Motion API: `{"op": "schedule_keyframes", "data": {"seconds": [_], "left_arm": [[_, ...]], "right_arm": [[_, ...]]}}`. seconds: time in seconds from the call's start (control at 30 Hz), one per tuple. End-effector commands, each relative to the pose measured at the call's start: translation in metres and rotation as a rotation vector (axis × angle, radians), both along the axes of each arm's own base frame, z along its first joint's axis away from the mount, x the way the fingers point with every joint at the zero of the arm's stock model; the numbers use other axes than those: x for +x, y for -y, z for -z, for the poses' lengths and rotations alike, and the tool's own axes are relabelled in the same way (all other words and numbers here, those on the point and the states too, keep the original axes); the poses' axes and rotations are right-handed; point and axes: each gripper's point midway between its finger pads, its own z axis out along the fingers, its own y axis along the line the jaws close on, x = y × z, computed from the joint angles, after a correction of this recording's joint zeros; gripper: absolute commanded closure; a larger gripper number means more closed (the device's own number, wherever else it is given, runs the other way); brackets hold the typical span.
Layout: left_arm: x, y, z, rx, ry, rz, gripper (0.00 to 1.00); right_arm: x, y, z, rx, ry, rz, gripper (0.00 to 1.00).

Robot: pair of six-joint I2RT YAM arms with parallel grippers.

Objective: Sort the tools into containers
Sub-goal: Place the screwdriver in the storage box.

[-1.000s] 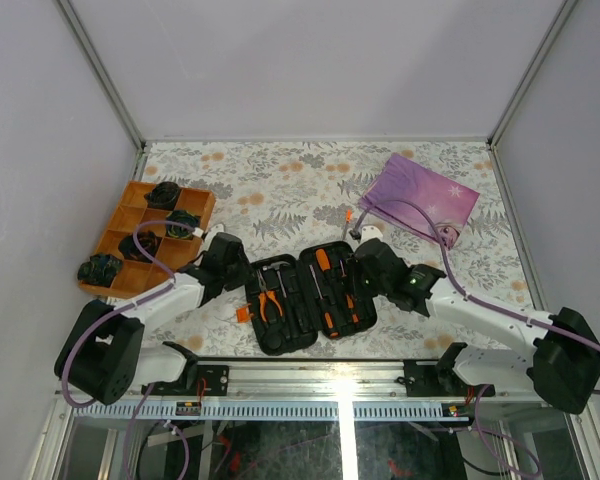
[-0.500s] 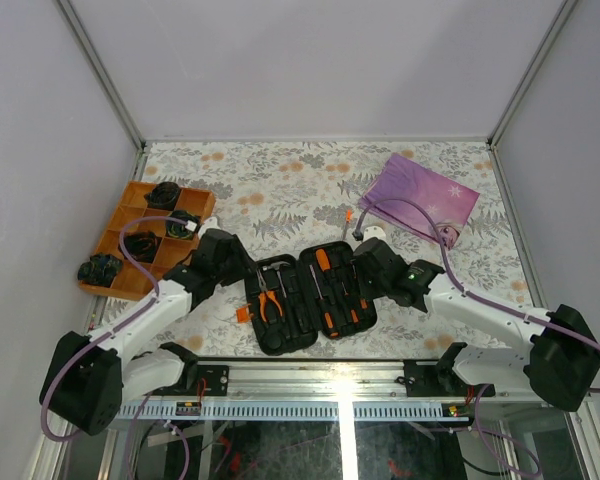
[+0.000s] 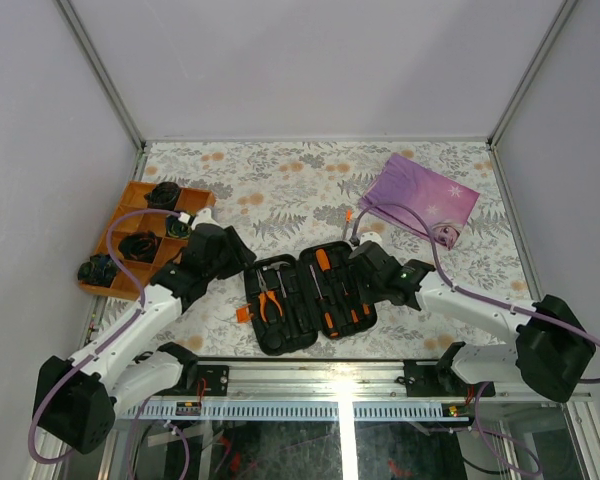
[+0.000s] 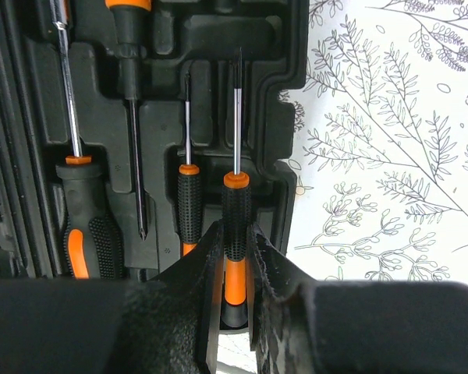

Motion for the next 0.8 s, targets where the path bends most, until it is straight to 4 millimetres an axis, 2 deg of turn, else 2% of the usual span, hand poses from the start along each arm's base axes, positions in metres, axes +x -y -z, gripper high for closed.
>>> {"op": "schedule_keyframes", "data": {"seconds": [0.0, 0.43, 0.53, 0.67, 0.77], "left_arm": [[0.000, -0.003, -0.009, 0.017, 0.015, 0.010, 0.49], [0.000, -0.004, -0.004, 0.024, 0.001, 0.004, 0.49], [0.000, -0.004, -0.003, 0.022, -0.002, 0.001, 0.49], [0.000, -0.006, -0.005, 0.019, 0.005, -0.010, 0.49], [-0.001, -0.006, -0.006, 0.020, 0.007, -0.012, 0.48]], "right_arm": [[-0.001, 0.003, 0.006, -0.006, -0.018, 0.012, 0.97], [-0.013, 0.008, 0.025, -0.054, -0.112, 0.055, 0.89], [-0.011, 0.011, 0.025, -0.077, -0.112, 0.063, 0.80], [-0.004, 0.009, 0.014, -0.076, -0.080, 0.065, 0.67], [0.001, 0.005, 0.002, -0.053, -0.046, 0.054, 0.62]]}}
